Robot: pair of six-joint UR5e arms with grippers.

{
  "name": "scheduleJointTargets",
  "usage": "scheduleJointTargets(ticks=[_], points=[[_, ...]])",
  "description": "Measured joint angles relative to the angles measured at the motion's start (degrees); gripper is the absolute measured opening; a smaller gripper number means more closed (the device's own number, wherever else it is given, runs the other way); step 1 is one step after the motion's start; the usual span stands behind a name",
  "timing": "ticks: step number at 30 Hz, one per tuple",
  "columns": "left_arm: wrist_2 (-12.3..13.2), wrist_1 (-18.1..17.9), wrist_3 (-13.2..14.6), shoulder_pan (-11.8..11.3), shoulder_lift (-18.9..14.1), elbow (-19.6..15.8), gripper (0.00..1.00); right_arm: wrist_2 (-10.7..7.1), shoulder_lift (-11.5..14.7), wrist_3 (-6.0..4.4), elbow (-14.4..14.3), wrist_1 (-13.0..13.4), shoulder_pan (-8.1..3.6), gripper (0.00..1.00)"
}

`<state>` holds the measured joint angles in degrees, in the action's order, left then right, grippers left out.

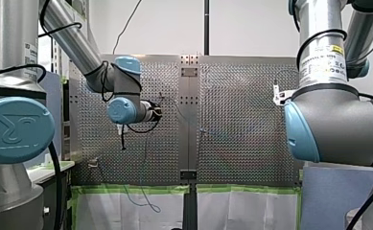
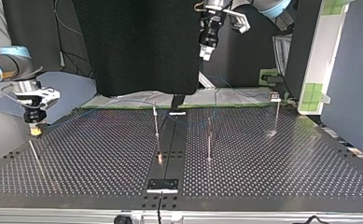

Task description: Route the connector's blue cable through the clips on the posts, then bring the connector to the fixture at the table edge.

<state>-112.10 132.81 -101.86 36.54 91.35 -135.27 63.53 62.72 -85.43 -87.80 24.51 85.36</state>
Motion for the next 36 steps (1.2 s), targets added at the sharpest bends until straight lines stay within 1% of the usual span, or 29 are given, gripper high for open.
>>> scheduleJointTargets(ticks=[11,15,17,22,31,36], points=[[0.0,0.0,0.0,0.0,0.1,0.0,1.00,-0.35,0.0,-0.41,1.1,-0.4,0.00,0.00],[0.0,0.0,0.0,-0.1,0.1,0.0,1.00,-0.55,0.0,-0.82,1.2,-0.3,-0.08,0.00],[0.0,0.0,0.0,-0.1,0.1,0.0,1.00,-0.68,0.0,-1.20,1.3,-0.2,-0.13,0.00],[0.0,0.0,0.0,-0.1,0.1,0.0,1.00,-0.78,0.0,-1.60,1.5,-0.2,-0.20,0.00],[0.1,0.0,0.0,-0.1,0.1,0.0,1.00,-0.98,-0.1,-2.01,1.7,-0.2,-0.25,0.00],[0.1,0.0,0.0,-0.1,0.2,0.0,1.00,-1.12,-0.1,-2.11,1.7,0.0,-0.09,0.00]])
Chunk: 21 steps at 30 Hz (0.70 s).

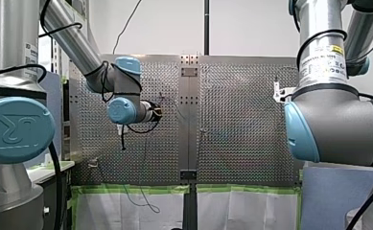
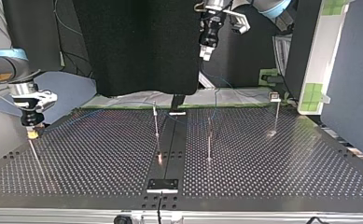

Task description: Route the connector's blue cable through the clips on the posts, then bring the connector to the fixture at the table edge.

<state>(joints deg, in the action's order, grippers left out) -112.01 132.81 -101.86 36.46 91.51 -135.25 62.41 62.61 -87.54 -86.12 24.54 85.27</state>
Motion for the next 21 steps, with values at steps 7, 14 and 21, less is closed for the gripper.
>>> scheduleJointTargets(ticks=[7,14,21], points=[[0.1,0.0,0.0,0.0,0.0,0.0,1.00,-0.05,0.0,-0.02,0.0,0.2,0.19,0.41],[0.1,0.0,0.0,0.0,0.0,0.0,1.00,0.15,0.0,-0.02,0.0,0.2,0.21,0.72],[0.0,0.0,0.0,0.0,0.0,0.0,1.00,0.52,0.0,0.01,0.0,0.3,0.22,0.93]])
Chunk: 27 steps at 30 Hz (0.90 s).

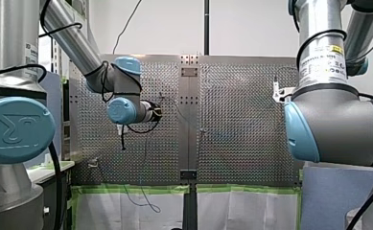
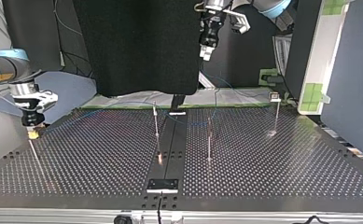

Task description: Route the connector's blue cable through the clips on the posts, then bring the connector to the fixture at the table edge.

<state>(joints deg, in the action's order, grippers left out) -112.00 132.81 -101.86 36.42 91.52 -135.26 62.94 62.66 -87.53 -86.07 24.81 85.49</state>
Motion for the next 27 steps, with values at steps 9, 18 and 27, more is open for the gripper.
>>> scheduleJointTargets(ticks=[9,18,27], points=[[-0.1,0.0,0.0,0.0,0.1,0.0,1.00,0.71,0.0,-0.02,0.0,0.1,-0.02,0.98],[-0.1,0.1,0.0,0.0,0.1,0.0,1.00,1.18,0.0,0.07,0.0,-0.2,-0.02,0.98],[-0.2,0.2,0.0,0.1,0.1,0.0,1.00,1.38,0.0,0.10,0.0,-0.6,-0.02,0.98]])
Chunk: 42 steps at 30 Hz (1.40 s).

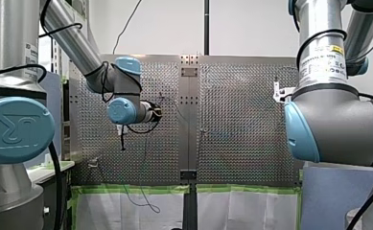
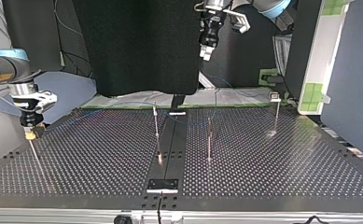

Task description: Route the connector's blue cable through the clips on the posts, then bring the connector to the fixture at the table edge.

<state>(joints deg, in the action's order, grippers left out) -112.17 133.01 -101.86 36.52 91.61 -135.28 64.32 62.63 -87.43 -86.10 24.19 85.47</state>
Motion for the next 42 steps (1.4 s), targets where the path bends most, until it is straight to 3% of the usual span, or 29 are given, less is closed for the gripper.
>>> scheduleJointTargets(ticks=[26,42], points=[[0.0,0.2,0.0,0.2,0.0,0.0,1.00,0.28,0.0,0.47,0.0,-0.4,0.22,0.98],[0.0,0.3,0.0,0.2,0.0,0.0,1.00,1.84,0.0,0.41,0.0,-0.6,0.19,0.98]])
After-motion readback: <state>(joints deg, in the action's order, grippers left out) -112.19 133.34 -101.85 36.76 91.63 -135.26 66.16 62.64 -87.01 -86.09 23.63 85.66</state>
